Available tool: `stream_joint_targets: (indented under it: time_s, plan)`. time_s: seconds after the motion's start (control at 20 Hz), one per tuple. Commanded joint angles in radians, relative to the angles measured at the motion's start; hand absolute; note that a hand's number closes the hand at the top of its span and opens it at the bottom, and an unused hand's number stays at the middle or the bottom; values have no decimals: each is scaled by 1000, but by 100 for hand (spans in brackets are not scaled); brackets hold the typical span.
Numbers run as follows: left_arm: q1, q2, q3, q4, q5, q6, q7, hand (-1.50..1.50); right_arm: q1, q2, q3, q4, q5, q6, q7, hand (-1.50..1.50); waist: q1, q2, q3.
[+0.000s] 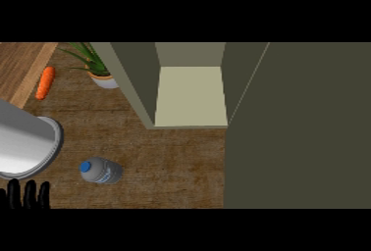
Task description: Pick up the bottled water, place it into the cabinet and close the cabinet
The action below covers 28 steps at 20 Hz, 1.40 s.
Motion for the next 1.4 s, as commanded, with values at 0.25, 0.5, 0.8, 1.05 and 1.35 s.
stream_joint_targets:
  time_s: [0.25,0.5,0.8,1.05,1.35]
  plan:
    - [-72,22,214,278,193,-148,-138,-150,99,3,-5,-162,-55,24,-12,-150,4,2,0]
    - [-165,-33,232,445,199,-139,-168,-150,211,-33,-52,-197,-123,78,-50,-150,-11,2,1]
    - [-237,-44,310,681,262,-254,-303,-150,241,10,6,-187,-21,68,-94,-150,-5,3,0]
    - [-358,-49,389,813,287,-267,-343,-150,265,-21,-70,-206,-98,85,-107,-150,-5,5,0]
    - [-428,-17,479,964,332,-326,-406,-150,326,0,-47,-214,-58,110,-164,-150,-11,2,0]
